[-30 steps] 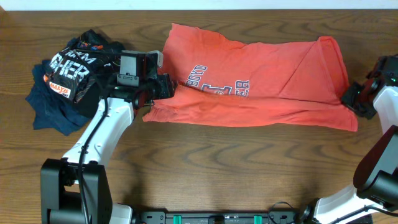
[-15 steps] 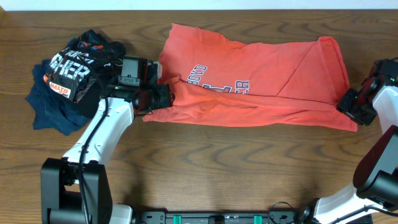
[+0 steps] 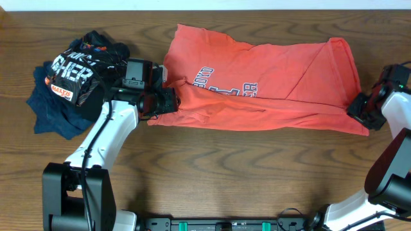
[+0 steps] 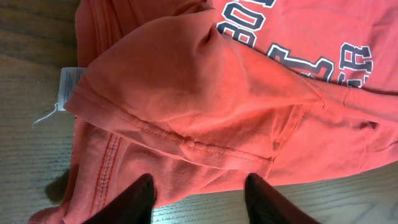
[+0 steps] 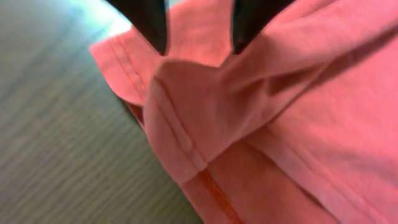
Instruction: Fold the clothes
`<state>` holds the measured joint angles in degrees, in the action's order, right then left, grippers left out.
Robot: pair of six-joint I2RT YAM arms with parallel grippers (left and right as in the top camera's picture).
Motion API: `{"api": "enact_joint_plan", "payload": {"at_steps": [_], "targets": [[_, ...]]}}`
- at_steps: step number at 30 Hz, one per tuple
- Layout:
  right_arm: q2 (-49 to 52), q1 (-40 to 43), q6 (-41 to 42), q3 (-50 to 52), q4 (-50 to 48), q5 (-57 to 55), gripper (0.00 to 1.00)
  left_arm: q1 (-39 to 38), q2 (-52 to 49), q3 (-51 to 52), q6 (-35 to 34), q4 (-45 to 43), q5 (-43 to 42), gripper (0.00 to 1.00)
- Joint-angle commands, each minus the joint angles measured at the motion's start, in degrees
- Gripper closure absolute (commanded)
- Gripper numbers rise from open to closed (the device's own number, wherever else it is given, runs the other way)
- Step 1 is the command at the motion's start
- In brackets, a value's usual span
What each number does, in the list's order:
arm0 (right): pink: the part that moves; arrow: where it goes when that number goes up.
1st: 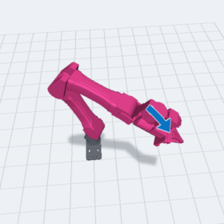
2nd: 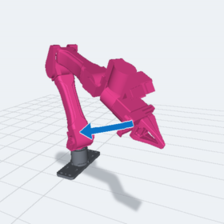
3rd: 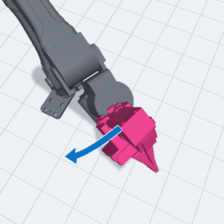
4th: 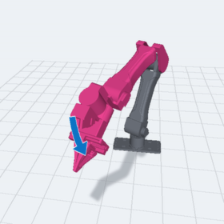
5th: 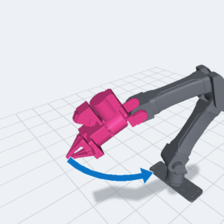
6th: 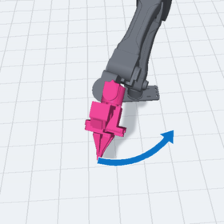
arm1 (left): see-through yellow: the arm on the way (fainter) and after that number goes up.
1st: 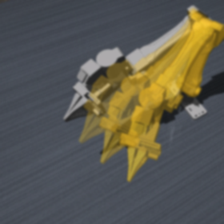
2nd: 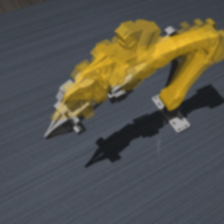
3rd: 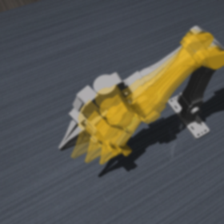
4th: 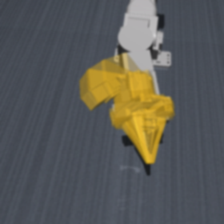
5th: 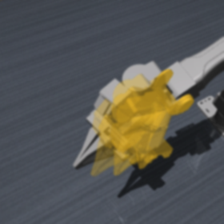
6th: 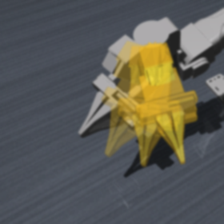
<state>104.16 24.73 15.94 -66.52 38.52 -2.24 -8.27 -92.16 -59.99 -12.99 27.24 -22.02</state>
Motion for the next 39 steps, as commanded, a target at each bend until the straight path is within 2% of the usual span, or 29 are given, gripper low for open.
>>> {"api": "enact_joint_plan", "payload": {"at_steps": [1,3,8,17,21,25,30,34,39], "targets": [[0.87,-0.07,0.39,1.84,-1.09,1.46,0.84,0.15,-0.59,0.92,0.22,0.44,0.68,0.60],[0.87,-0.04,1.01,2.38,-1.14,1.44,0.90,0.15,-1.01,1.01,0.22,0.59,0.68,0.68],[0.87,-0.04,0.98,3.69,-3.41,1.44,0.94,0.13,-2.69,1.03,0.22,0.59,0.68,0.90],[0.92,-0.17,1.22,3.69,-10.62,1.73,0.90,0.04,-6.56,1.03,0.24,0.26,0.70,0.90],[1.73,-0.50,1.46,3.69,-19.23,2.16,0.90,0.07,-9.40,1.03,0.24,-0.76,0.79,0.90],[1.86,-0.42,1.40,3.45,-26.12,5.33,0.85,0.04,-10.86,1.03,0.22,-0.70,3.93,0.90],[1.11,-0.17,0.50,2.56,-23.32,5.73,0.83,0.04,-10.86,1.03,0.22,-0.66,4.76,0.90],[-1.90,0.37,-2.36,2.43,-17.44,5.55,0.75,0.11,-10.86,1.03,0.22,-0.48,4.76,0.90],[-3.52,0.85,-2.82,2.64,-8.48,5.07,0.74,0.15,-10.86,1.03,0.22,-0.46,4.79,0.90]]}}
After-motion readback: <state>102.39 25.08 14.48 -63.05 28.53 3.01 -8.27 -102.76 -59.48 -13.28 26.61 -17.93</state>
